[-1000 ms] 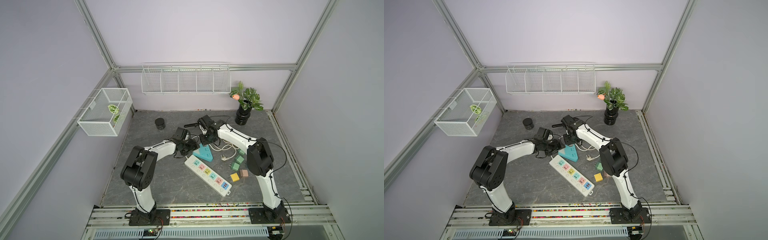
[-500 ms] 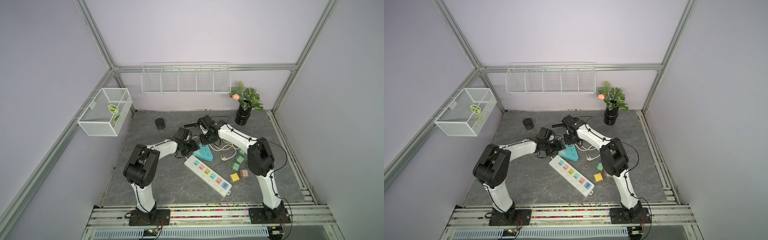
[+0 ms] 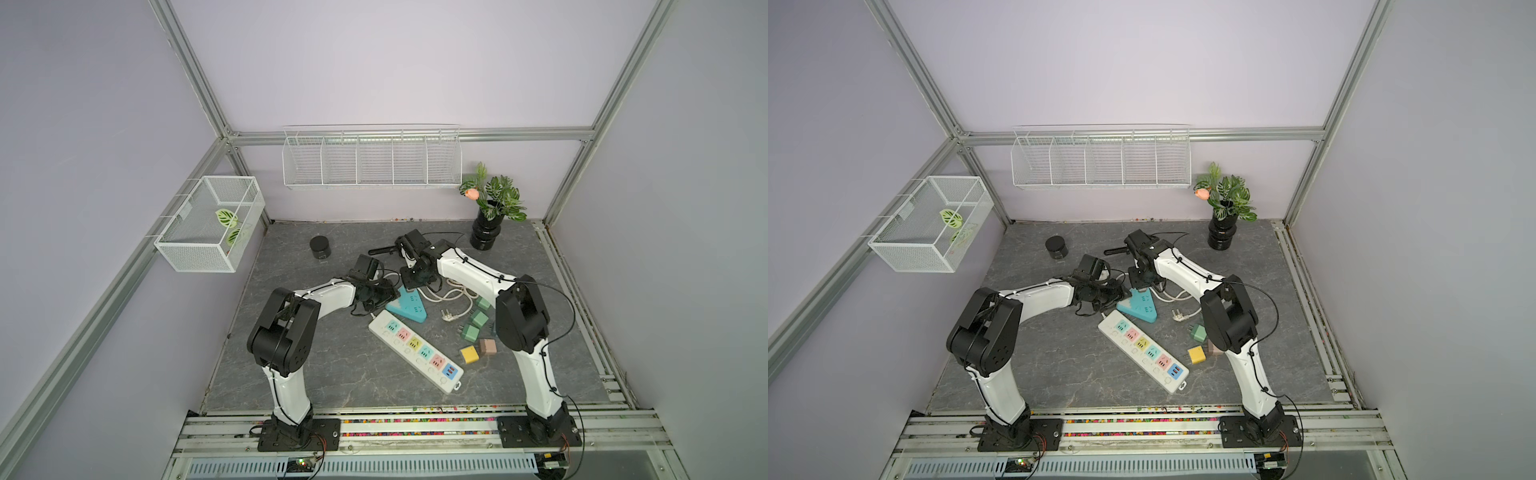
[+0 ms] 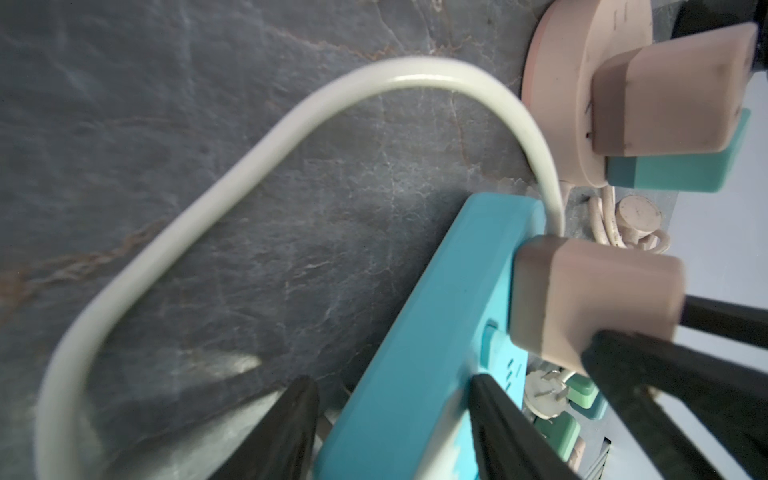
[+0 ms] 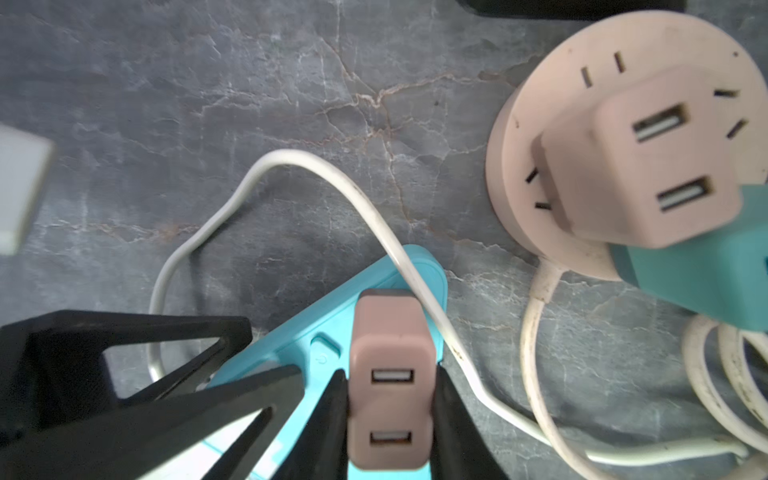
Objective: Pull the plug off the socket
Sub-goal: Remove the plug from the socket, then place the plug at the center of the board.
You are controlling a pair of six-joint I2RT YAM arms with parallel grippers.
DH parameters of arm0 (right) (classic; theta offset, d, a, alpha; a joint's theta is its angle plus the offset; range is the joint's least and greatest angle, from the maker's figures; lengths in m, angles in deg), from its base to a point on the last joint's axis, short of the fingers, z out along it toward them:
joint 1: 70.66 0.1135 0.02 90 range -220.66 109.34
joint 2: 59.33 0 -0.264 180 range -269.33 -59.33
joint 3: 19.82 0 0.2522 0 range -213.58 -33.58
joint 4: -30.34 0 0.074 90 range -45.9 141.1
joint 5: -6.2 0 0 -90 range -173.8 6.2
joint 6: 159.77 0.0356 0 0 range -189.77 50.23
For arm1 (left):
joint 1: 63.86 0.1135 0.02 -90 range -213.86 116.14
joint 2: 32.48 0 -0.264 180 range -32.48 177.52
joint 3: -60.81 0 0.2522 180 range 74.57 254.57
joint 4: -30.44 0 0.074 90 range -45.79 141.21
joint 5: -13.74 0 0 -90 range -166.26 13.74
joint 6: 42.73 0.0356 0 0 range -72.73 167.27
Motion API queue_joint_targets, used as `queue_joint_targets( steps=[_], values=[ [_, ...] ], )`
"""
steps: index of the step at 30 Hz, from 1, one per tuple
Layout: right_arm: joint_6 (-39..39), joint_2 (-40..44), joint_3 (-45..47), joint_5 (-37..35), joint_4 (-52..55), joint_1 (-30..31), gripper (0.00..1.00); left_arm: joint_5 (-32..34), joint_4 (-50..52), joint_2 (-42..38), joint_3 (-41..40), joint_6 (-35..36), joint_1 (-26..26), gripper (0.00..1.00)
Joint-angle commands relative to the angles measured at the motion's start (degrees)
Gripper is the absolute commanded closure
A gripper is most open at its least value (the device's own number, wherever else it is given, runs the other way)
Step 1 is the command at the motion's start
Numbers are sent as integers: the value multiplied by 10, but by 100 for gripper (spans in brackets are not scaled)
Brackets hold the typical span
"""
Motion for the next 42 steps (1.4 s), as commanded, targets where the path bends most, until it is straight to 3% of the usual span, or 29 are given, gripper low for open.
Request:
queue_joint_targets(
  steps=[1, 4, 7, 9, 11, 14, 19, 27, 32, 36, 42],
  values=[
    [-1, 68, 87, -22, -32, 2, 72, 72, 96, 37, -38, 2, 6, 38],
    [1, 80, 113, -14, -67, 38, 72, 71, 92, 42, -35, 1, 7, 38],
    [4, 57, 54, -6, -50, 49, 72, 68, 92, 49, -31, -1, 7, 38],
    [17, 35, -7, -33, -11, 40, 71, 68, 92, 49, -31, -2, 6, 38],
    [28, 18, -51, -16, 13, 15, 71, 68, 91, 49, -36, -2, 7, 38],
    [31, 22, -58, -6, 26, -15, 72, 74, 95, 49, -41, 2, 7, 38],
    [5, 83, 28, -21, 0, -28, 71, 79, 92, 49, -48, 4, 6, 38],
    [4, 228, 219, 66, -125, -37, 71, 82, 108, 50, -21, 20, 7, 38],
    [42, 309, 295, 30, -134, -52, 71, 77, 116, 25, 8, 36, 6, 38],
    [142, 422, 443, 77, -214, -145, 70, 57, 93, -37, 23, 60, 6, 36],
    [244, 542, 646, 220, -338, -370, 70, 42, 41, -147, 7, 72, 6, 32]
  ],
)
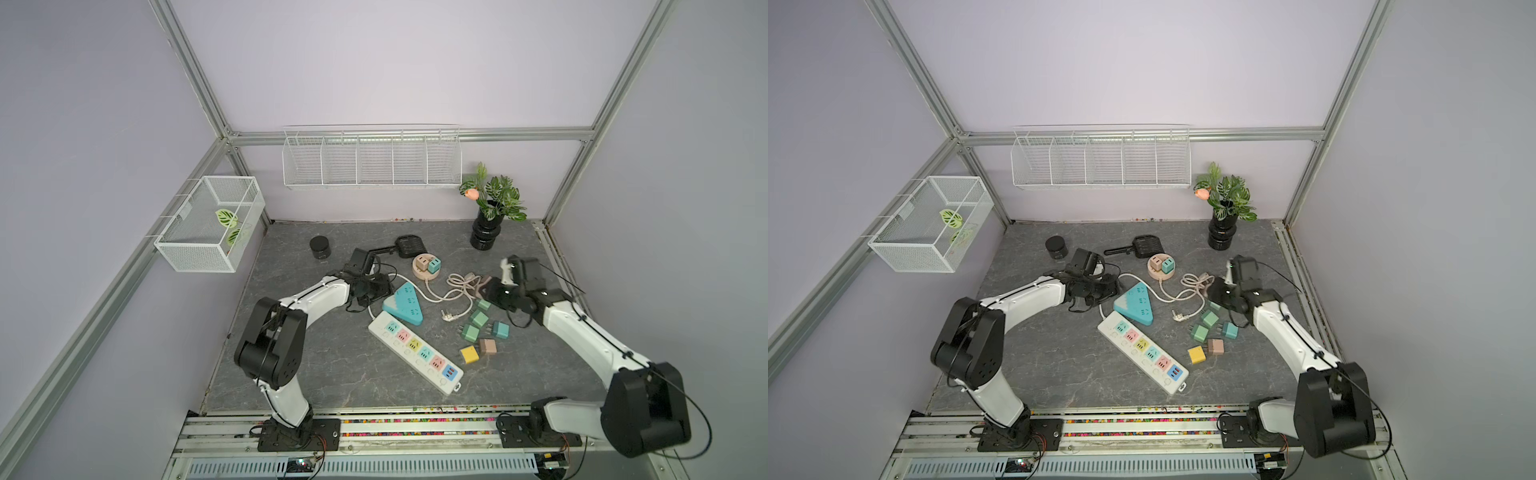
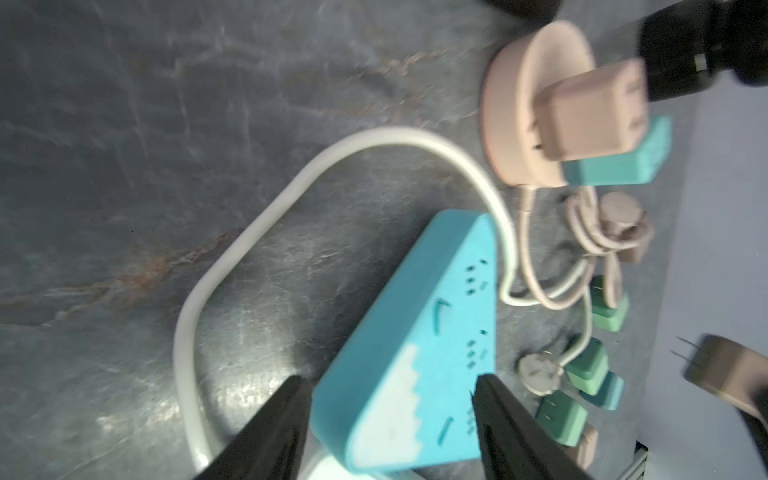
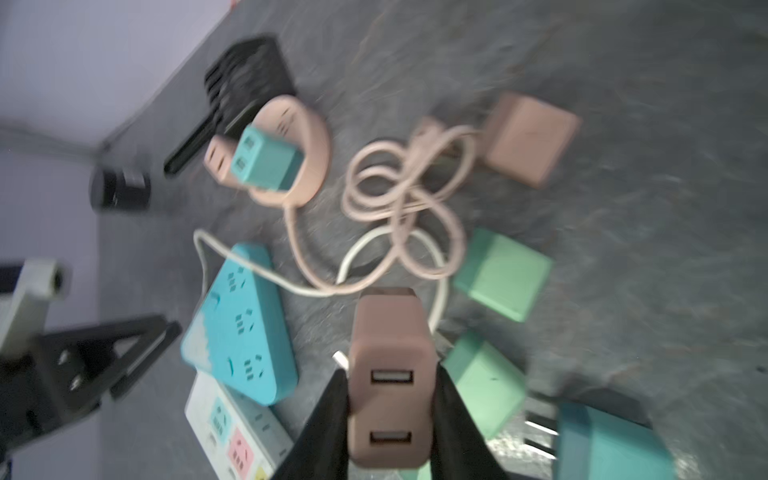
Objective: Pull the plug off the socket
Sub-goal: Place the plug at the center of the board.
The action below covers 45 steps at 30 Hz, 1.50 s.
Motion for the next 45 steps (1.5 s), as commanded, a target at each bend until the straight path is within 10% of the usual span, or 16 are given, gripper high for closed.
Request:
queue_joint_targets(
  steps=[1, 13, 23, 32, 39, 45],
  values=[
    [70, 33, 60, 95, -69, -78, 70, 5, -31, -70, -20, 14, 1, 32],
    [78, -151, 55, 277, -181, -226, 66, 59, -107, -268, -177, -48, 7, 32],
    [11, -193, 27, 260, -85, -225, 49, 13, -185, -332, -296, -146, 58, 30],
    [-72, -69, 1, 166, 26, -220, 39, -49, -267, -304, -299, -183, 59, 30],
    [-32, -143, -35, 346, -170, -79, 42, -122, -334, -211, -256, -209, 49, 31],
    [-261, -213, -215, 130, 30, 100, 40, -137, -335, -149, -211, -211, 23, 32]
  ],
)
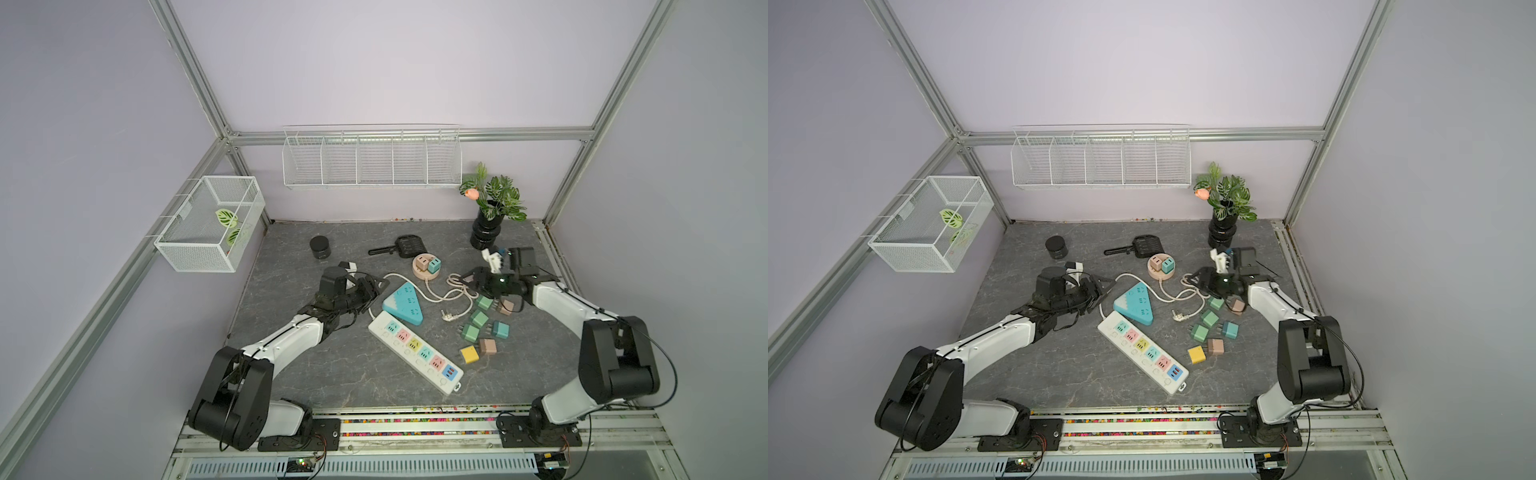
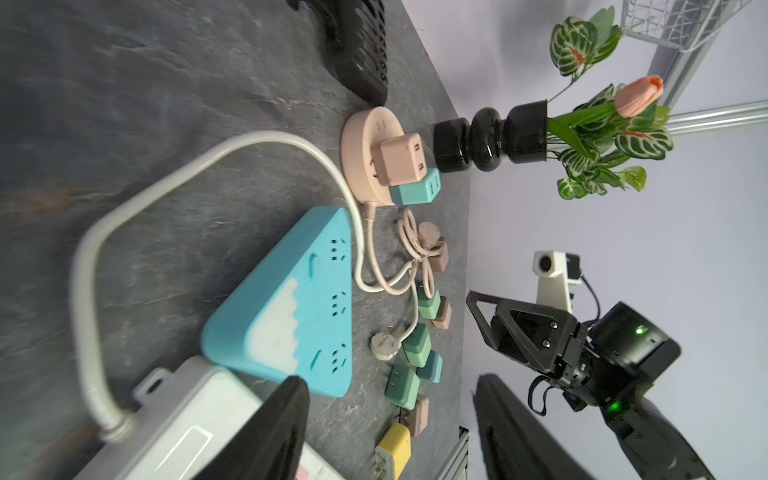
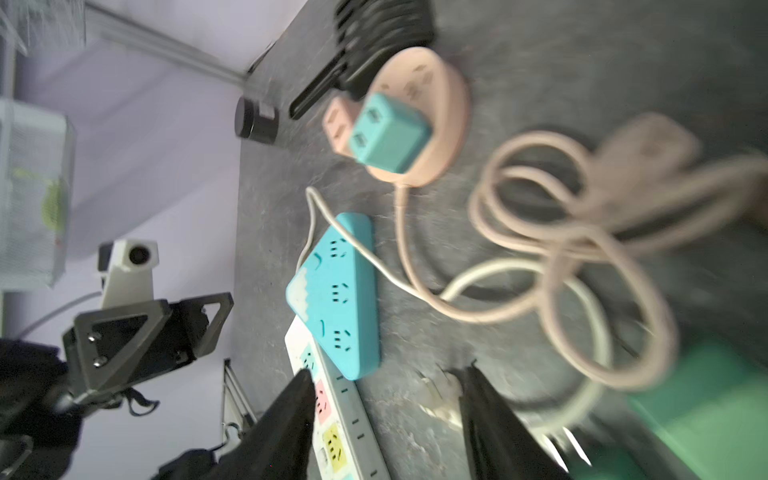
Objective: Pull the plug off the socket
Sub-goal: Place the plug at the center of the board, then remove the plug from the socket.
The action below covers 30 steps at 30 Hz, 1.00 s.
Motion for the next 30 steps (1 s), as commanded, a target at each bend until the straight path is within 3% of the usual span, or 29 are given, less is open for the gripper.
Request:
queue_joint_targets(
  steps=[1, 3, 6, 10, 22, 30],
  values=[
    [-167, -29, -82, -137, 95, 59, 39, -23, -16, 20, 27, -8, -14, 32],
    [-245, -64, -130, -182, 122, 78, 35, -26, -14, 30, 32, -8, -17, 32],
    [-366, -127, -195, -153, 160, 80, 31, -32, -6, 39, 40, -7, -19, 32],
    [-432, -213, -313, -178, 252, 81, 29, -35, 11, 46, 50, -1, -19, 32],
    [-463, -335, -450, -175, 292, 85, 32, -54, 48, 91, 102, 10, -19, 32],
    [-482, -381, -513, -179, 303, 95, 41, -72, 121, 180, 227, 17, -19, 33]
  ],
)
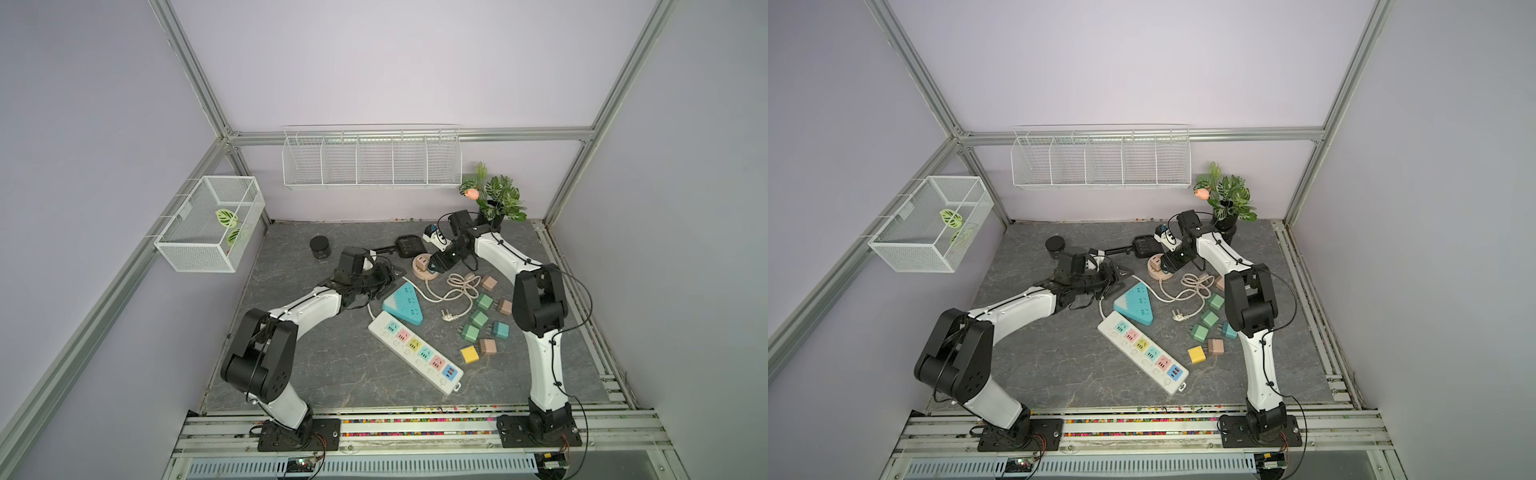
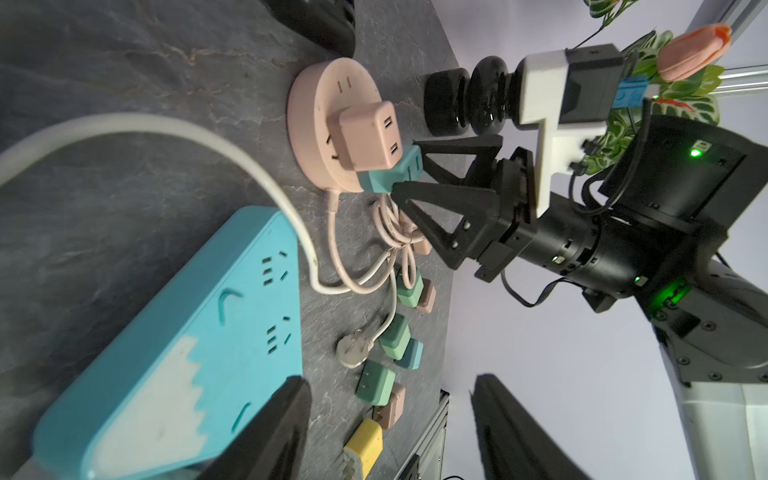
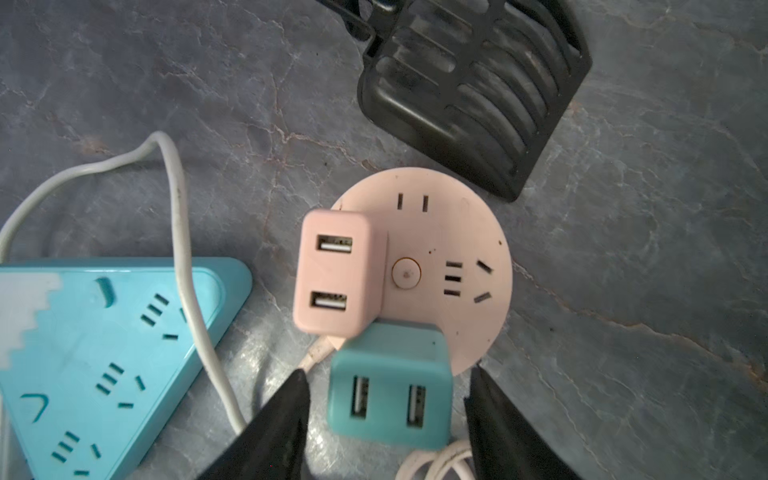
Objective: Pull the plug off the socket
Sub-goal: Remove the plug from the socket.
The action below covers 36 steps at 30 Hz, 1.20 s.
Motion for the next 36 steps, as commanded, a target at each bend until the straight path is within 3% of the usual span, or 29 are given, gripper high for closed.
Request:
queue_joint_targets(
  steps=[1, 9, 22, 28, 33, 36],
  values=[
    [-18, -14, -20, -4, 21, 9, 43, -7, 55, 37, 65, 12, -2, 34],
    [-23, -12, -1, 3, 22, 14, 64, 7, 179, 184, 247, -13, -5, 38],
    [25, 24, 78, -3, -26, 23, 70, -51, 143, 337, 393, -83, -19, 39],
    [34, 28, 80, -4, -25, 30, 70, -39, 188, 363, 395, -77, -22, 42],
    [41, 34, 63, -18, -19, 44, 72, -2, 239, 361, 360, -69, -22, 52],
    [45, 39, 42, -31, -13, 54, 72, 17, 265, 360, 342, -69, -22, 53]
  ],
)
